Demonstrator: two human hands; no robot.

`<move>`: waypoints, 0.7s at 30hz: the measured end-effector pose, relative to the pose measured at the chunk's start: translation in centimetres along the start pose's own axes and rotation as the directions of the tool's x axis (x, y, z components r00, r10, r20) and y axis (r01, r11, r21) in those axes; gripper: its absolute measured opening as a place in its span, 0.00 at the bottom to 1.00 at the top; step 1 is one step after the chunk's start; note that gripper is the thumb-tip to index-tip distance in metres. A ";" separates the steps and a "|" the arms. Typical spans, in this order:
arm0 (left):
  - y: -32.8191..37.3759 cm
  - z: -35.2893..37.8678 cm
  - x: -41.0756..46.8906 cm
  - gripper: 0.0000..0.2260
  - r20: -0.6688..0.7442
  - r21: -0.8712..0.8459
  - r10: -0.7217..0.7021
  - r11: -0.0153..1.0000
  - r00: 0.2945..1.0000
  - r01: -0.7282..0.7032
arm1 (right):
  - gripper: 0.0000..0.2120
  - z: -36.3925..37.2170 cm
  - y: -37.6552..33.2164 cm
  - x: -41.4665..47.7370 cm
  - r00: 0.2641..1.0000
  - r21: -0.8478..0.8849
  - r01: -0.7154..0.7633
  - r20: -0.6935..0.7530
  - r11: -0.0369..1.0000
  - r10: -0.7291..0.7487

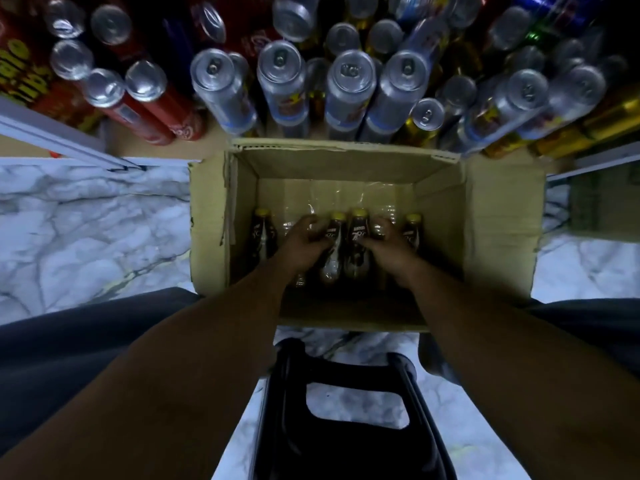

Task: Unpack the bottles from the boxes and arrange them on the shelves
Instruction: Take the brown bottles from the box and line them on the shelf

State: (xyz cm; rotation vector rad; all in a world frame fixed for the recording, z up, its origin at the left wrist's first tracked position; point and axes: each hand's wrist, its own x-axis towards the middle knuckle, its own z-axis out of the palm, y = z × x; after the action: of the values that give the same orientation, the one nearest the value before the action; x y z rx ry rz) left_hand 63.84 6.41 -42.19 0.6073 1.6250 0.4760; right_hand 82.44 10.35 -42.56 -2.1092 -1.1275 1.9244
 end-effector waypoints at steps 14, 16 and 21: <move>1.5 -0.8 1.3 0.31 0.134 0.020 0.082 0.996 0.988 -0.086 | 0.21 0.2 -0.9 -0.8 0.982 0.121 0.186 0.020 0.975 -0.189; 3.9 -1.7 0.2 0.33 0.152 0.034 0.139 0.989 0.979 -0.146 | 0.21 -0.5 -2.9 -2.0 0.965 0.114 0.259 0.020 0.959 -0.263; 10.1 -3.8 -5.4 0.33 0.165 0.080 0.334 0.933 0.928 -0.351 | 0.35 -2.9 -8.2 -7.1 0.892 0.086 0.448 0.028 0.890 -0.452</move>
State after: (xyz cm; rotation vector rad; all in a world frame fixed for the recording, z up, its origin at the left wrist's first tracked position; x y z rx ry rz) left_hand 61.73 10.96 -31.18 0.9962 1.4117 0.5852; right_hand 81.63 13.63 -31.85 -1.5847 -1.3783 1.7654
